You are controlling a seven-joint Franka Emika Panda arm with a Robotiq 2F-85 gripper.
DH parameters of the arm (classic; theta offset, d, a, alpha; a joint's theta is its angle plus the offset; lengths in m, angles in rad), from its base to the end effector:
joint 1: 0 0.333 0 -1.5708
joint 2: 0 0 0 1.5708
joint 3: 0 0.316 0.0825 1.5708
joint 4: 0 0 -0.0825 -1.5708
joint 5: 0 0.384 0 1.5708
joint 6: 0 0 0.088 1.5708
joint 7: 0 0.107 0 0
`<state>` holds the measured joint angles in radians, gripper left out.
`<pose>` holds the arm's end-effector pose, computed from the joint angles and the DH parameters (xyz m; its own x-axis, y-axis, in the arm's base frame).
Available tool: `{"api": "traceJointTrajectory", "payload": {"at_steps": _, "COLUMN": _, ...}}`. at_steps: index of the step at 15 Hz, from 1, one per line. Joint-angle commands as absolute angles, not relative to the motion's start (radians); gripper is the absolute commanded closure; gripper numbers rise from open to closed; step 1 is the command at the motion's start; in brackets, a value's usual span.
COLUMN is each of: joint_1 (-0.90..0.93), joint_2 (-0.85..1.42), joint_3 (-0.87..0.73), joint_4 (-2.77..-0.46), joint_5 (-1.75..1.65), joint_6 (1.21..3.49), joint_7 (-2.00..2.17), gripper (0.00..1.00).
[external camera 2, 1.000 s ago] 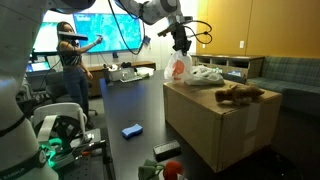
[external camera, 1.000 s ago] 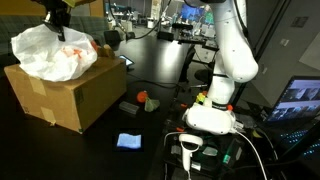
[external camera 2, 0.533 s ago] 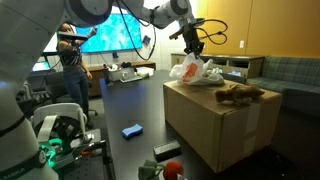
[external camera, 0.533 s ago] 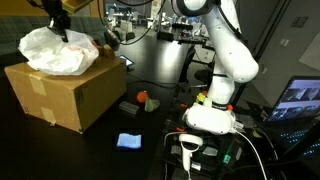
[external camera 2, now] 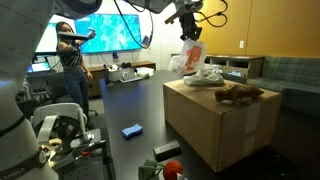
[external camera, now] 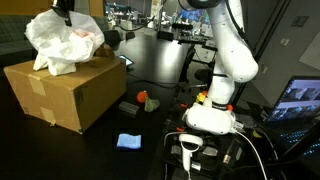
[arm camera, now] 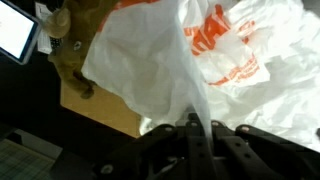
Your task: Pick up all the objects from the table and put them on the box, then pick up all the objects from the box and put them on the table
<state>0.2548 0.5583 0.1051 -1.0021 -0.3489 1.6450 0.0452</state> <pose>0.6903 0.1980 0.5502 0.9444 0.3144 0.0968 0.2763 -0.9178 0.2850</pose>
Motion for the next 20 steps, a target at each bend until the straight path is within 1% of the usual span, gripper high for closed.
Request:
{"api": "traceJointTrajectory", "payload": {"at_steps": 1, "joint_1": 0.215, "joint_2": 0.571, "joint_3": 0.1, "joint_4": -1.004, "joint_5": -0.331, "joint_6": 1.631, "joint_7": -0.038, "gripper": 1.0}}
{"api": "traceJointTrajectory", "payload": {"at_steps": 2, "joint_1": 0.283, "joint_2": 0.681, "joint_3": 0.028, "joint_4": -0.905, "joint_5": -0.413, "joint_6": 1.589, "joint_7": 0.056, "gripper": 1.0}}
{"api": "traceJointTrajectory", "payload": {"at_steps": 4, "joint_1": 0.273, "joint_2": 0.643, "joint_3": 0.032, "joint_4": -0.933, "joint_5": -0.425, "joint_6": 1.522, "joint_7": 0.047, "gripper": 1.0}}
{"api": "traceJointTrajectory", "payload": {"at_steps": 6, "joint_1": 0.309, "joint_2": 0.788, "joint_3": -0.003, "joint_4": -0.814, "joint_5": -0.43, "joint_6": 1.489, "joint_7": 0.091, "gripper": 1.0}}
{"api": "traceJointTrajectory", "payload": {"at_steps": 9, "joint_1": 0.296, "joint_2": 0.819, "joint_3": 0.001, "joint_4": -0.766, "joint_5": -0.388, "joint_6": 1.444, "joint_7": 0.059, "gripper": 1.0}}
{"api": "traceJointTrajectory", "payload": {"at_steps": 11, "joint_1": 0.264, "joint_2": 0.833, "joint_3": 0.018, "joint_4": -0.761, "joint_5": -0.389, "joint_6": 1.475, "joint_7": 0.022, "gripper": 1.0}}
{"api": "traceJointTrajectory", "payload": {"at_steps": 12, "joint_1": 0.265, "joint_2": 0.819, "joint_3": 0.02, "joint_4": -0.759, "joint_5": -0.386, "joint_6": 1.467, "joint_7": 0.019, "gripper": 0.78}}
{"api": "traceJointTrajectory", "payload": {"at_steps": 14, "joint_1": 0.261, "joint_2": 0.841, "joint_3": 0.019, "joint_4": -0.732, "joint_5": -0.389, "joint_6": 1.468, "joint_7": 0.021, "gripper": 0.66}}
{"api": "traceJointTrajectory", "payload": {"at_steps": 15, "joint_1": 0.258, "joint_2": 0.826, "joint_3": 0.021, "joint_4": -0.733, "joint_5": -0.388, "joint_6": 1.461, "joint_7": 0.015, "gripper": 0.57}}
{"api": "traceJointTrajectory", "payload": {"at_steps": 19, "joint_1": 0.244, "joint_2": 0.799, "joint_3": 0.038, "joint_4": -0.716, "joint_5": -0.377, "joint_6": 1.438, "joint_7": -0.048, "gripper": 0.28}}
{"api": "traceJointTrajectory", "payload": {"at_steps": 20, "joint_1": 0.258, "joint_2": 0.802, "joint_3": 0.023, "joint_4": -0.763, "joint_5": -0.401, "joint_6": 1.473, "joint_7": 0.005, "gripper": 0.46}}
